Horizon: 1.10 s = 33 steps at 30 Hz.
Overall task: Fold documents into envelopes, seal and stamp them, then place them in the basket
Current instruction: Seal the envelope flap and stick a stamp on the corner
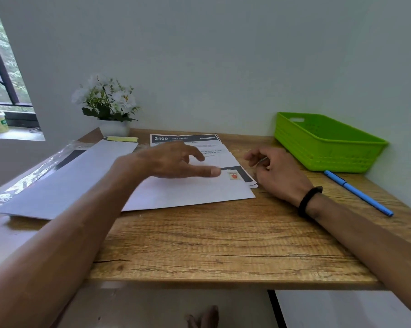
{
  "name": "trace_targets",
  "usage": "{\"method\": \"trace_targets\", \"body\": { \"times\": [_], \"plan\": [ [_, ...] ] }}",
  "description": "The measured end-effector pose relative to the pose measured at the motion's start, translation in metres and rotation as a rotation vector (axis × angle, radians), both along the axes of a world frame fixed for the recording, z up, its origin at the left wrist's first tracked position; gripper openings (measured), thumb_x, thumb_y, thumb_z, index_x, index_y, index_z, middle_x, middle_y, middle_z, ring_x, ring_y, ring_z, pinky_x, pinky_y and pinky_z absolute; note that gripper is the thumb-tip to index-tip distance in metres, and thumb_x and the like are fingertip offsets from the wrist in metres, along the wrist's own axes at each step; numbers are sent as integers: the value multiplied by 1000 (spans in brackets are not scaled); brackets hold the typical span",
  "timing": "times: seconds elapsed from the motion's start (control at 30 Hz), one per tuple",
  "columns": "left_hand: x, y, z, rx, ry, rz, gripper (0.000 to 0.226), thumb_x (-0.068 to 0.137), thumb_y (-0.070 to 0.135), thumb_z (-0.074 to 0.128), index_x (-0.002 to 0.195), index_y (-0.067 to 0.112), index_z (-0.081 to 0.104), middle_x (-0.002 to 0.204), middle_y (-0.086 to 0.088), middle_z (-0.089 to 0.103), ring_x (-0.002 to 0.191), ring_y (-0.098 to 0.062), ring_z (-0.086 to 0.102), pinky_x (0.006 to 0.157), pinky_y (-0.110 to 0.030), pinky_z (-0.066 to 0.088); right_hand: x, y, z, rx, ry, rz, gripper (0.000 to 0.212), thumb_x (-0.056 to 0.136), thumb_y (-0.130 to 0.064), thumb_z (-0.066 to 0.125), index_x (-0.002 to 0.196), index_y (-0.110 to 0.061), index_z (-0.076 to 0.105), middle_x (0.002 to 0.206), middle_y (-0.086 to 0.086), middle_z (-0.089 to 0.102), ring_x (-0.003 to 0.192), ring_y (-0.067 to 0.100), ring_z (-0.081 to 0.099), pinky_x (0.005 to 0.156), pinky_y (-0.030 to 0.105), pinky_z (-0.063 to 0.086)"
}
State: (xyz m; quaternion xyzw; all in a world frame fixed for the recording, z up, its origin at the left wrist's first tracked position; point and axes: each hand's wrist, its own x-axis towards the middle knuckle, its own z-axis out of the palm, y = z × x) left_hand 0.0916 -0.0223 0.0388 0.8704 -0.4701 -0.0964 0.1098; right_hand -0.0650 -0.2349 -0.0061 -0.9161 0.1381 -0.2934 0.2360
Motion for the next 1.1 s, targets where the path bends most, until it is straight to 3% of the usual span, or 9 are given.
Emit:
{"method": "trace_targets", "body": {
  "times": [0.1, 0.2, 0.57, 0.8, 1.0, 1.1],
  "plan": [
    [4, 6, 5, 83, 41, -38, 107, 55, 91, 61, 151, 47, 42, 134, 4, 53, 122, -20, 51, 103, -40, 43, 0, 0, 0, 26, 4, -12, 38, 85, 2, 52, 106, -24, 71, 96, -9, 71, 82, 1, 63, 68, 10, 47],
    [6, 5, 4, 136, 28, -49, 111, 52, 85, 70, 153, 49, 36, 134, 7, 51, 119, -19, 48, 105, -40, 42, 0, 1, 0, 23, 10, -11, 36, 85, 2, 53, 105, -22, 72, 94, -9, 71, 81, 1, 64, 66, 7, 46],
    [7, 3, 3, 53, 107, -70, 108, 50, 80, 73, 149, 46, 45, 116, 9, 61, 103, -9, 57, 83, -28, 46, -2, 4, 0, 15, 27, -12, 35, 86, 6, 55, 104, -20, 71, 93, -8, 72, 81, -1, 63, 64, 3, 44],
    [7, 3, 2, -2, 132, -59, 103, 52, 75, 78, 147, 44, 50, 112, 8, 62, 101, -10, 60, 81, -25, 48, -1, 3, -1, 10, 29, -22, 35, 87, 5, 54, 103, -21, 72, 94, -9, 72, 82, -3, 63, 66, 4, 45],
    [9, 4, 1, -63, 172, -15, 85, 64, 64, 87, 141, 44, 56, 116, 6, 64, 104, -12, 61, 84, -27, 50, -2, 4, 0, 7, 36, -30, 34, 89, 4, 55, 106, -21, 71, 96, -9, 71, 85, -1, 63, 68, 3, 45],
    [10, 7, 1, -138, 257, 48, 72, 67, 53, 91, 133, 43, 62, 112, 4, 65, 100, -12, 62, 77, -27, 49, -1, 4, 0, 19, 35, -30, 35, 88, 5, 55, 106, -21, 72, 96, -8, 71, 85, -1, 63, 66, 3, 45]
  ]
}}
